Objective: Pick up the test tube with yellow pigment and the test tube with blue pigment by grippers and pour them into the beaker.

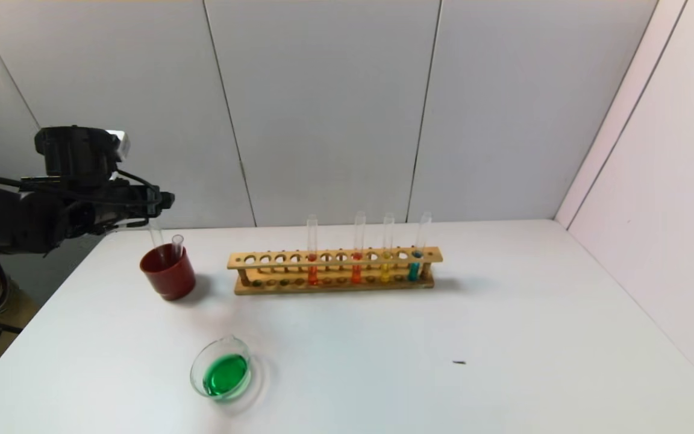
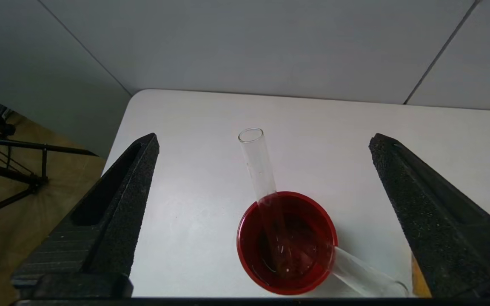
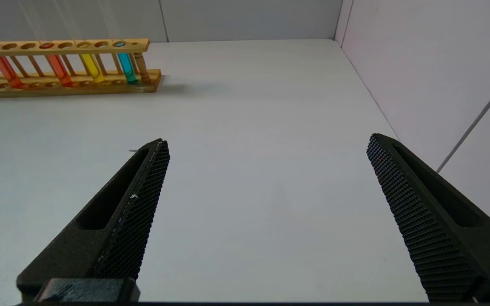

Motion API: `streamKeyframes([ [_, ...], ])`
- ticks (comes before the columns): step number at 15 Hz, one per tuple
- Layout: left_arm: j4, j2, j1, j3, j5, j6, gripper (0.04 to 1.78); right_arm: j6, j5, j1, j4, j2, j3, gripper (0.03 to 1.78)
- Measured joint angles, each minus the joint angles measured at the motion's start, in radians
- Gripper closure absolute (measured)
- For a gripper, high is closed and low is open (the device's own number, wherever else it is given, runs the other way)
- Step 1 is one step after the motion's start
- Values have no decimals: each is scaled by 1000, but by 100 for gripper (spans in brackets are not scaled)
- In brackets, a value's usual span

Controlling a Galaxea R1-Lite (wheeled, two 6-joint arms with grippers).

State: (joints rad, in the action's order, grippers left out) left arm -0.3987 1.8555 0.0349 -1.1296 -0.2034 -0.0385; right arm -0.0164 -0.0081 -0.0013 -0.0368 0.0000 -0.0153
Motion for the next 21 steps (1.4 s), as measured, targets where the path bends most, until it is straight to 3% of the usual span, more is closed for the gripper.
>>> streamKeyframes([
  [5,36,-275,-13,131,-3,-37,7,0,0,0,0,0,0,11],
  [10,147,-667,-14,317,-10,-42,7,0,0,0,0,0,0,11],
  [21,873,-1655,-17,530,0,-43,7,0,0,0,0,0,0,11],
])
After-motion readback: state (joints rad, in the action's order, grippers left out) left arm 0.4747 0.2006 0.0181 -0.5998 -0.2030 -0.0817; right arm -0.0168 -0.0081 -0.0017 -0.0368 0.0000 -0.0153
